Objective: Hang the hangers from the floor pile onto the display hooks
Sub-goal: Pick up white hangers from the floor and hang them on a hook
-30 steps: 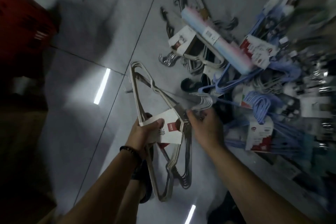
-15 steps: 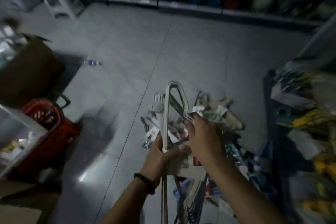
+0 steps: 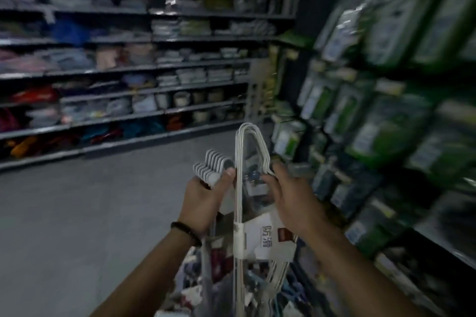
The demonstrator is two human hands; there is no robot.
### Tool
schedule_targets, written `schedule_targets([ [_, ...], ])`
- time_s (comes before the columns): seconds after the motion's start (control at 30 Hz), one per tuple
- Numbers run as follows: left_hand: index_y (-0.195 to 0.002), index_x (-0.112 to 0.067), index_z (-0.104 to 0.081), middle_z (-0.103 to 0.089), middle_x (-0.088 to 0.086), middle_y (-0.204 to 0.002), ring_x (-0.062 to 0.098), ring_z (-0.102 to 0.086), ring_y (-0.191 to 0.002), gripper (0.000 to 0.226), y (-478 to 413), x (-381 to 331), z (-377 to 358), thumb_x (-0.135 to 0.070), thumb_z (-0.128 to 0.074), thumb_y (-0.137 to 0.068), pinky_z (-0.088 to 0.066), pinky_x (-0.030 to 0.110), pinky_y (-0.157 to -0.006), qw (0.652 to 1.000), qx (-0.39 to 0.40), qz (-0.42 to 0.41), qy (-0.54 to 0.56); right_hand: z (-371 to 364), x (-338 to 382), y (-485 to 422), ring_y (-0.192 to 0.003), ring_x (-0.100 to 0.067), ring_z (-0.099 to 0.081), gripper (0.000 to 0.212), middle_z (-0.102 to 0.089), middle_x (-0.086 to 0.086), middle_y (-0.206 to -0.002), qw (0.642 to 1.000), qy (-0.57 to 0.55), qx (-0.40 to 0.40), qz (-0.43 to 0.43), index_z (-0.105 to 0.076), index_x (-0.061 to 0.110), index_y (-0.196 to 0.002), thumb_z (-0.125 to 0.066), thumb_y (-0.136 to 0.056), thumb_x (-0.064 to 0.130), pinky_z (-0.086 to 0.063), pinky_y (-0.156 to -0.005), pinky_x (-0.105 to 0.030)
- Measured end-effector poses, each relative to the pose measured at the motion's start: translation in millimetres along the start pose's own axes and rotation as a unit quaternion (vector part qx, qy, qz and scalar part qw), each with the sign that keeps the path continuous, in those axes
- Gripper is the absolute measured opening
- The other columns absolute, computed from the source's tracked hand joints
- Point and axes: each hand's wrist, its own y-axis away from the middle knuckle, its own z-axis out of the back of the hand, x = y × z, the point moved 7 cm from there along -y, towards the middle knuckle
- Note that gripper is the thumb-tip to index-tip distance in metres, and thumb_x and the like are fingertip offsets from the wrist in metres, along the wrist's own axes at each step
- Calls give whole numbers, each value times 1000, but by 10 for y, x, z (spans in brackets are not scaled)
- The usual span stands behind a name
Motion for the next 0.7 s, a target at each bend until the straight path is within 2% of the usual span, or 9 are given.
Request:
schedule_targets([
  [0.07,-72,-22,-62,-61,-18,-54,-2,-56,-49,28,-1,-316,-313,-29,-68,-99,-44,13,-51,997,67,-37,-32,497,-62,204,-58,-20,-56,22,-56,1,-67,999,18,-42,-15,-46,30,-106,-37,-105,51,-48,-54,-45],
  [0.17,-80,-22,-67,-69,-15,-60,3,-66,-56,21,124,-680,-826,-38,-73,-92,-48,17,-49,981,167,-74,-57,1188,-168,565,-57,-23,-57,18,-56,-1,-66,994,67,-74,-52,-40,32,-99,-39,-106,49,-50,-53,-45],
  [0.27,-91,-20,-76,-79,-9,-82,6,-74,-77,21,409,-1056,-1428,-36,-83,-79,-56,19,-64,956,261,-107,-76,1825,-301,1074,-47,-20,-49,17,-53,-2,-62,976,162,-82,-119,-41,31,-110,-36,-109,47,-40,-45,-39],
  [0.37,-106,-27,-73,-78,-15,-94,-1,-72,-86,20,844,-1436,-2050,-34,-80,-89,-57,22,-76,914,351,-169,-115,2418,-426,1700,-49,-24,-56,26,-62,-5,-67,945,252,-116,-175,-43,27,-124,-38,-109,47,-52,-46,-42],
  [0.43,-119,-41,-66,-75,-20,-112,1,-70,-105,36,1152,-1614,-2433,-50,-74,-85,-59,32,-92,889,403,-185,-112,2798,-466,2157,-58,-27,-63,27,-68,-6,-76,937,244,-152,-196,-49,28,-129,-41,-109,44,-55,-53,-46],
  [0.5,-119,-56,-55,-66,-39,-112,-10,-63,-112,35,1539,-1745,-2794,-55,-66,-85,-53,21,-98,864,456,-186,-102,3148,-478,2627,-67,-23,-67,23,-71,-2,-83,938,199,-186,-213,-55,32,-126,-44,-109,41,-55,-60,-42],
  [0.57,-112,-58,-46,-49,-51,-105,-33,-51,-97,24,1945,-1846,-3152,-44,-60,-98,-38,-4,-84,837,487,-224,-112,3457,-509,3118,-69,-16,-67,16,-70,3,-84,931,180,-218,-231,-56,40,-118,-46,-107,46,-56,-62,-38],
  [0.6,-109,-55,-46,-47,-46,-103,-37,-48,-86,21,2124,-1898,-3309,-38,-56,-104,-36,-8,-77,824,495,-249,-122,3604,-516,3354,-68,-16,-67,15,-69,3,-82,925,190,-235,-230,-55,41,-113,-47,-105,51,-57,-63,-40],
  [0.7,-92,-36,-61,-65,-19,-84,-8,-61,-72,11,2625,-2013,-3780,-40,-60,-102,-47,10,-72,801,506,-298,-116,4018,-601,4038,-62,-23,-63,19,-65,2,-75,904,228,-270,-241,-48,39,-97,-41,-100,56,-54,-58,-46],
])
